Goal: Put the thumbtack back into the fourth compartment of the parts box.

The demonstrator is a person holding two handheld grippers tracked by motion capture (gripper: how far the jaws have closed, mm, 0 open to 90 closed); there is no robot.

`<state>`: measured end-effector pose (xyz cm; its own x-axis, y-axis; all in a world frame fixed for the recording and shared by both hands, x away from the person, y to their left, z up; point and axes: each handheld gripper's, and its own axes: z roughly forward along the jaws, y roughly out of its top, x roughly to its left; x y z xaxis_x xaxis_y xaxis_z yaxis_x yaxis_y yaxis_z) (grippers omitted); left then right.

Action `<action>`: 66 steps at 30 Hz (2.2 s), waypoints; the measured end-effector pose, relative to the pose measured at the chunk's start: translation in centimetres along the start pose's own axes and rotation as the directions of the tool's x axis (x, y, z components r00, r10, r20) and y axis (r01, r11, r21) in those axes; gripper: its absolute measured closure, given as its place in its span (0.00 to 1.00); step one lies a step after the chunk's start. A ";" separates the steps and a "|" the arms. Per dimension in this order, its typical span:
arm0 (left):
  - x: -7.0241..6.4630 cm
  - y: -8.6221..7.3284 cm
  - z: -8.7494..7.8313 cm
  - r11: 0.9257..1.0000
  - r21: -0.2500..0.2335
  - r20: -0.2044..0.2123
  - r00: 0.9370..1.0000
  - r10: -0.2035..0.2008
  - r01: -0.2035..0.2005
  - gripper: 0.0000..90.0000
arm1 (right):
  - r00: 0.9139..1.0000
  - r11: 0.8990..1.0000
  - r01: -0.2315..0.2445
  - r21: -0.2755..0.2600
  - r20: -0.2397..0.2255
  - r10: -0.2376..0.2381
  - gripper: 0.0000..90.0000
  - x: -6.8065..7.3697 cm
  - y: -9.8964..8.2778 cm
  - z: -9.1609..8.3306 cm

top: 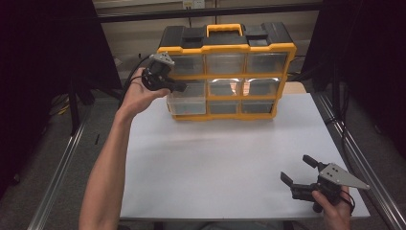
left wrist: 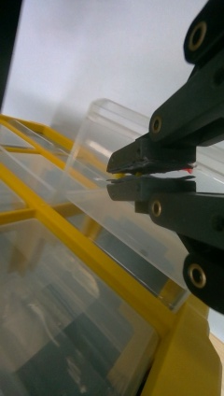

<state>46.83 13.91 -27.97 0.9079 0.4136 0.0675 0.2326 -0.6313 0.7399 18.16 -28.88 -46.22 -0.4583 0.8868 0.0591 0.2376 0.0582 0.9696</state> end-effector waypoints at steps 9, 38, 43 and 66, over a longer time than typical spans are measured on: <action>0.9 -0.1 0.7 0.995 0.094 0.017 1.000 0.016 -0.017 0.95 | 1.000 1.000 -0.002 0.004 -0.001 0.002 0.01 0.1 0.0 0.0; 1.2 0.6 3.1 0.950 0.311 0.010 0.999 0.040 -0.041 0.95 | 1.000 1.000 -0.001 0.003 -0.003 0.001 0.01 0.0 0.0 0.0; 1.2 0.4 3.4 0.950 0.310 0.017 1.000 0.024 -0.028 0.95 | 1.000 1.000 -0.001 0.003 -0.002 0.001 0.01 0.0 0.0 0.0; 1.7 0.3 2.8 0.970 0.242 0.004 1.000 0.000 -0.001 0.82 | 1.000 1.000 -0.005 0.003 0.004 0.005 0.01 0.0 0.0 -0.1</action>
<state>49.44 12.61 -29.44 0.9093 0.4111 0.0646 0.3095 -0.7717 0.5556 18.08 -28.97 -46.23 -0.4541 0.8888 0.0628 0.2425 0.0555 0.9686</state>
